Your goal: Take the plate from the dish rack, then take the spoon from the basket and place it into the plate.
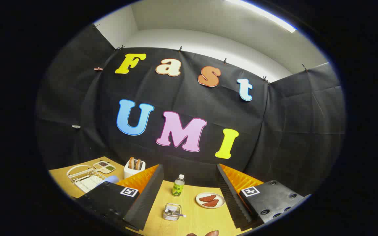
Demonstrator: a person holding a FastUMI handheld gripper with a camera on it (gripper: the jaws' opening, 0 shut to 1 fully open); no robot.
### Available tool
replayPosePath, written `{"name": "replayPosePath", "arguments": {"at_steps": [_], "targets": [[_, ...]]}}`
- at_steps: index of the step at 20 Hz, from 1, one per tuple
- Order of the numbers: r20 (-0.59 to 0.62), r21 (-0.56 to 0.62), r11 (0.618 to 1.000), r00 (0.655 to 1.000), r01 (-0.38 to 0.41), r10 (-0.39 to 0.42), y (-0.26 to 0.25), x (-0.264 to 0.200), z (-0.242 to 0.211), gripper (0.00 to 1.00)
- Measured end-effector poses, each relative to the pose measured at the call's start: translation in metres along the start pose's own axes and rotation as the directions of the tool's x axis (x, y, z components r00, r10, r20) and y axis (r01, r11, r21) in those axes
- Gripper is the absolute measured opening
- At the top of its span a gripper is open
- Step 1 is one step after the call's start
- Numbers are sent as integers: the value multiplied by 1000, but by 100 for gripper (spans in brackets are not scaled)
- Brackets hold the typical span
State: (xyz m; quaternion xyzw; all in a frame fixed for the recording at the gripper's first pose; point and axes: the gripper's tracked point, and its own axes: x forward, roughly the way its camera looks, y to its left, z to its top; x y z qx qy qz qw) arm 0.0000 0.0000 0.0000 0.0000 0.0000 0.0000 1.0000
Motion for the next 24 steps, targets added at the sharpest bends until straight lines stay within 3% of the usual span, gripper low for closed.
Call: {"name": "replayPosePath", "arguments": {"at_steps": [15, 20, 24], "targets": [[-7, 13, 1000, 1000, -25, 25, 20, 1, 2, 97], [-106, 76, 984, 980, -162, 169, 70, 14, -6, 97], [-264, 218, 941, 912, -260, 313, 135, 38, -25, 97]]}}
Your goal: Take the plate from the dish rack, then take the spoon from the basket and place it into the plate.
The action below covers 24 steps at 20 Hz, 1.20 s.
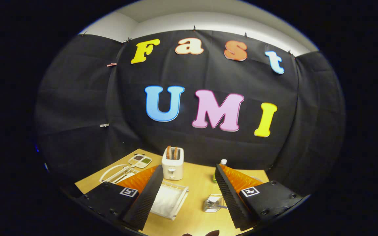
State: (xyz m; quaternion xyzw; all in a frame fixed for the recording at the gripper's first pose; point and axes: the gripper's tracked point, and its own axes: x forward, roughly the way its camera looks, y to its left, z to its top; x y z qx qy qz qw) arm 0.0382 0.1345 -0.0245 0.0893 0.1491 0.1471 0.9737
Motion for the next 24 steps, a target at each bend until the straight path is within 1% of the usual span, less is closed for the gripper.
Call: {"name": "replayPosePath", "arguments": {"at_steps": [2, 3, 5, 8, 10, 13, 15, 17, 18, 19, 20, 21, 22, 23, 24], "targets": [[-118, 60, 998, 992, -28, 35, 24, 30, -17, 98], [-175, 85, 996, 983, -37, 51, 35, 43, -29, 98], [-287, 146, 988, 954, -50, 91, 61, 69, -56, 98], [-419, 228, 973, 898, -36, 131, 94, 104, -93, 99], [-486, 235, 972, 865, -9, 126, 106, 129, -118, 98], [-582, 209, 977, 807, 31, 99, 120, 159, -158, 94], [-639, 205, 977, 764, 54, 92, 128, 173, -180, 88], [-681, 209, 974, 728, 91, 78, 133, 183, -201, 80], [-699, 208, 972, 713, 114, 65, 135, 187, -211, 72], [-715, 199, 970, 697, 137, 48, 135, 189, -217, 68], [-734, 181, 971, 679, 157, 27, 136, 190, -225, 59], [-753, 162, 972, 658, 169, 11, 137, 189, -232, 54], [-759, 144, 972, 651, 187, -13, 137, 192, -240, 47], [-760, 119, 972, 648, 203, -42, 134, 189, -232, 41], [-765, 79, 973, 639, 215, -79, 128, 188, -232, 37]]}}
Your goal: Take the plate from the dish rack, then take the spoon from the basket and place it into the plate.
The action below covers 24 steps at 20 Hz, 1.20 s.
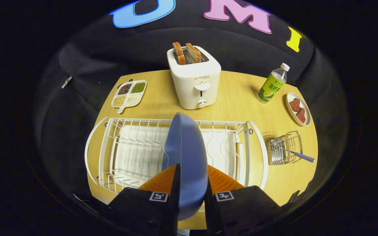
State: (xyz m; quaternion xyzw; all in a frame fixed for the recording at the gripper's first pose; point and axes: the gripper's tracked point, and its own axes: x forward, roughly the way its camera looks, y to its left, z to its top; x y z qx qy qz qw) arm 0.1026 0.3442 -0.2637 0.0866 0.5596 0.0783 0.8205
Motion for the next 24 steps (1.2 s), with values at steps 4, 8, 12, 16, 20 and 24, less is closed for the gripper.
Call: {"name": "replayPosePath", "arguments": {"at_steps": [4, 8, 12, 16, 20, 24], "targets": [[42, -49, 996, 996, 76, -74, -10, -4, 16, 31], [102, -105, 988, 990, 112, -102, -19, -17, 37, 30], [125, -26, 999, 992, 21, -17, -22, -34, 41, 30], [180, 41, 983, 969, -176, 166, -30, -68, 41, 30], [240, 49, 946, 923, -319, 299, -62, -110, 27, 29], [223, 73, 916, 902, -394, 370, -104, -143, -18, 29]]}}
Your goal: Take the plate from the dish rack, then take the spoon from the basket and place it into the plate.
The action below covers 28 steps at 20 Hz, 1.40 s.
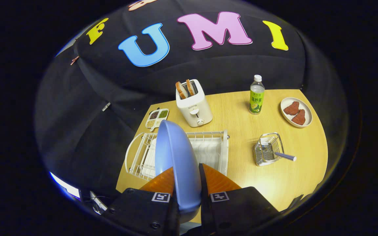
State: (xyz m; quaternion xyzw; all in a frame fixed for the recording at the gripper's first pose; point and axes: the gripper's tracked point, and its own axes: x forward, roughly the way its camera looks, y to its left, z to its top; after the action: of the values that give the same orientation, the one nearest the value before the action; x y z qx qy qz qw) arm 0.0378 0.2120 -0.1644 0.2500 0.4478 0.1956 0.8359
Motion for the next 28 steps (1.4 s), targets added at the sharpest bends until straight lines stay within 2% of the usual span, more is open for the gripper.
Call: {"name": "replayPosePath", "arguments": {"at_steps": [4, 6, 9, 13, 19, 22, 23, 25, 28], "targets": [[-100, 69, 997, 994, -45, 52, -39, -46, -70, 29], [-162, 140, 989, 984, -52, 75, -59, -60, -113, 29], [-211, 252, 967, 973, -38, 93, -87, -59, -172, 29], [-236, 333, 941, 961, -56, 141, -114, -38, -222, 29], [-203, 370, 926, 967, -71, 156, -144, 3, -238, 29], [-220, 327, 945, 971, -20, 96, -167, 21, -244, 29], [-209, 349, 937, 972, -33, 112, -167, 22, -243, 30], [-209, 358, 934, 975, 7, 73, -180, 32, -245, 31], [-233, 325, 943, 972, 79, -1, -199, 37, -249, 50]]}}
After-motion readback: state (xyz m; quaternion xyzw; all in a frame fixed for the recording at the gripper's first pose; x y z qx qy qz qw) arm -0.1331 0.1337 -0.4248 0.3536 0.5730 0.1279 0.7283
